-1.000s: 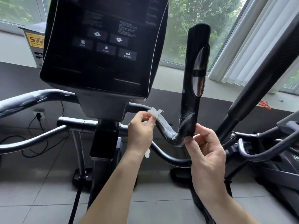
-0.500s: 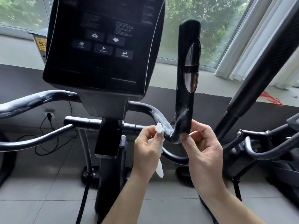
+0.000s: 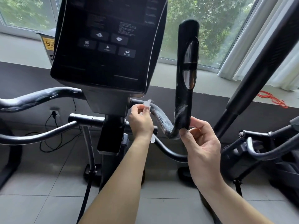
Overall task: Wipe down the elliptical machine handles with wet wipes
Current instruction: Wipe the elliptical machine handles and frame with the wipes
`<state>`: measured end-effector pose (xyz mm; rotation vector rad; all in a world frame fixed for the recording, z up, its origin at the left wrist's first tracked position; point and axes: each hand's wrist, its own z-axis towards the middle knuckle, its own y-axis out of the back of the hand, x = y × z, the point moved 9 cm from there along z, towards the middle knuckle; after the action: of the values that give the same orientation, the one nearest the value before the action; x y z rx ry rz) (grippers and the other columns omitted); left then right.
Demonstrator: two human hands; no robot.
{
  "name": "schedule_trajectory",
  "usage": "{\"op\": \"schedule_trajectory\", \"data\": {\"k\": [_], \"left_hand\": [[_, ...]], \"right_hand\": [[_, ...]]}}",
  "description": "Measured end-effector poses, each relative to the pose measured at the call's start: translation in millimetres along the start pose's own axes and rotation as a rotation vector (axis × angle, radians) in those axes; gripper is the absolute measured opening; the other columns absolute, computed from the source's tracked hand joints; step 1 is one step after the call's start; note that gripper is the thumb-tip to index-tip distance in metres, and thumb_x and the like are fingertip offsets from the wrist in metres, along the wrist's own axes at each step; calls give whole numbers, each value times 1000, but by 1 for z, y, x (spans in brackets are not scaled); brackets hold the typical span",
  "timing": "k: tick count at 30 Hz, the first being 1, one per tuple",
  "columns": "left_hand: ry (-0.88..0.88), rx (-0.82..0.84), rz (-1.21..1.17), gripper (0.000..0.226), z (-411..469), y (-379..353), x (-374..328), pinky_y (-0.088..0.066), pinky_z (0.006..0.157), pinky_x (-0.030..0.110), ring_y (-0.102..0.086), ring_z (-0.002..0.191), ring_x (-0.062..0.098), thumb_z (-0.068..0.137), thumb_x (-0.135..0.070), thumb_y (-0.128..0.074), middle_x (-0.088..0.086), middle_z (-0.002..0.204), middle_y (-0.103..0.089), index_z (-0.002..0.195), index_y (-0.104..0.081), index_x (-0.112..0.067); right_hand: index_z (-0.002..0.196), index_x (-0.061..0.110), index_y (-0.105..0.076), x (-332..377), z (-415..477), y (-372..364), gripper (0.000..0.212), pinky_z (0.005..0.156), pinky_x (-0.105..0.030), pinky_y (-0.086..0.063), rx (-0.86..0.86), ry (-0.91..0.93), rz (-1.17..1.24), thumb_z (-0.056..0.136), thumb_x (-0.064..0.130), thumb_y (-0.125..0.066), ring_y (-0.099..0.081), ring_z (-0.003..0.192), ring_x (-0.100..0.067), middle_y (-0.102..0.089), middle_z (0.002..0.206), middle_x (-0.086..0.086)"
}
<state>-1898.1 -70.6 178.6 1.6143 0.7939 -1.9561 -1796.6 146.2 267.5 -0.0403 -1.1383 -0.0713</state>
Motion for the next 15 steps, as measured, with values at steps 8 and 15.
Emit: {"op": "schedule_trajectory", "data": {"k": [8,15], "left_hand": [[398,275,-470,11,-58,-20,37,-37,41,16,-47,44,2,102,-15,-62,-4,60,-57,92,-60,-13],[532,259,-630,11,-137,-8,17,-39,47,14,-50,52,2,101,-18,-64,-4,67,-59,92,-59,-14]], "right_hand": [[115,23,-71,-3,0,2,25,64,-16,-45,-7,-3,-1,95,10,-73,-49,66,-7,-56,71,7],[114,23,-70,-4,1,2,23,60,-14,-43,1,7,-13,94,10,-72,-47,61,-3,-55,66,16]]}}
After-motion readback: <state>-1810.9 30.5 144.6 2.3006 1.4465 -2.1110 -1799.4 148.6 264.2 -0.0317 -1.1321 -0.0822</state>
